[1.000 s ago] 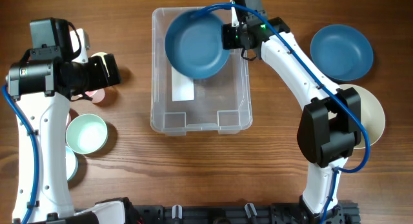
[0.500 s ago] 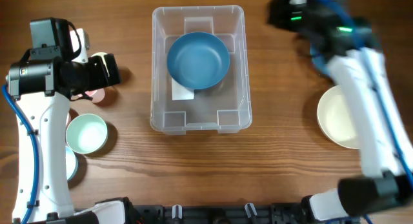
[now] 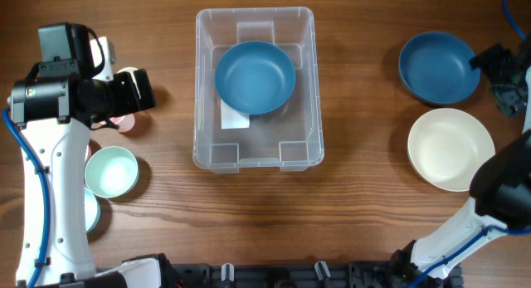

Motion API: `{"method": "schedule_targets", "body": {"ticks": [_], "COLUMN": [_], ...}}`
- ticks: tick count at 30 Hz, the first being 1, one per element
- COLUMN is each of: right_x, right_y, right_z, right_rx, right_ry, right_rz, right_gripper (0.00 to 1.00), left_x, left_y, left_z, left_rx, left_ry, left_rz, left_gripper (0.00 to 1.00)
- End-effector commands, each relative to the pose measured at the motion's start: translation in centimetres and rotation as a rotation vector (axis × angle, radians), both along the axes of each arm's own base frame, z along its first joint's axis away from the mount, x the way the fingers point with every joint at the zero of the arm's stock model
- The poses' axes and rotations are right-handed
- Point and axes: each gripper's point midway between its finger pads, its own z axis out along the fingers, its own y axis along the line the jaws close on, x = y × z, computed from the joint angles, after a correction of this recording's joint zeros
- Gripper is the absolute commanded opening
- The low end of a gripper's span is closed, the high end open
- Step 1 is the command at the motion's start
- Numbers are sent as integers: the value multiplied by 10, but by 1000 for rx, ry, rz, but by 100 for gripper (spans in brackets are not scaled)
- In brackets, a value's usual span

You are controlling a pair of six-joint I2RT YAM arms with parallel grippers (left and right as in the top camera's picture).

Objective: Pack container

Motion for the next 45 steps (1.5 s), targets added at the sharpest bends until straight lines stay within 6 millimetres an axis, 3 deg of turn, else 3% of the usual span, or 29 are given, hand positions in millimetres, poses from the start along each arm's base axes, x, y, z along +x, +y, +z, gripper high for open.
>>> {"method": "schedule_targets", "body": {"ticks": [1, 4, 6, 9, 11, 18, 27, 29, 32, 36, 38, 39, 41, 42, 45], "right_x": [7, 12, 17, 18, 21, 32, 54, 61, 75, 83, 79, 73, 65, 61, 51], "right_y": [3, 0, -1, -1, -3, -1, 32, 42, 61, 93, 108, 124, 144, 167, 236], "right_z": [-42, -68, -82, -92, -92, -91, -84, -70, -22, 73, 106, 134, 159, 175, 183], "right_rx": [32, 43, 48, 52, 48, 29, 19, 14, -30, -111, -134, -154, -169, -184, -175], "right_ry": [61, 80, 84, 91, 82, 50, 30, 20, -47, -192, -245, -293, -337, -366, -368], "right_rz": [93, 95, 100, 100, 98, 110, 196, 238, 305, 395, 421, 450, 493, 564, 744], "right_gripper": [100, 98, 88, 40, 26, 5, 4, 4, 4, 4, 4, 4, 4, 4, 4], "left_x": [3, 3, 3, 3, 3, 3, 3, 3, 3, 3, 3, 3, 3, 3, 3], "left_y": [-4, -4, -4, -4, -4, -4, -4, -4, -4, -4, -4, -4, -4, -4, -4], "left_z": [3, 2, 2, 3, 2, 3, 3, 3, 3, 3, 2, 2, 2, 2, 3], "left_rx": [-24, -24, -24, -24, -24, -24, -24, -24, -24, -24, -24, -24, -24, -24, -24], "left_ry": [-12, -11, -11, -12, -11, -12, -12, -12, -12, -12, -11, -11, -11, -11, -12], "left_rz": [-29, -29, -29, -29, -29, -29, -29, -29, -29, -29, -29, -29, -29, -29, -29], "left_gripper": [100, 100, 100, 100, 100, 100, 100, 100, 100, 100, 100, 100, 100, 100, 100]}}
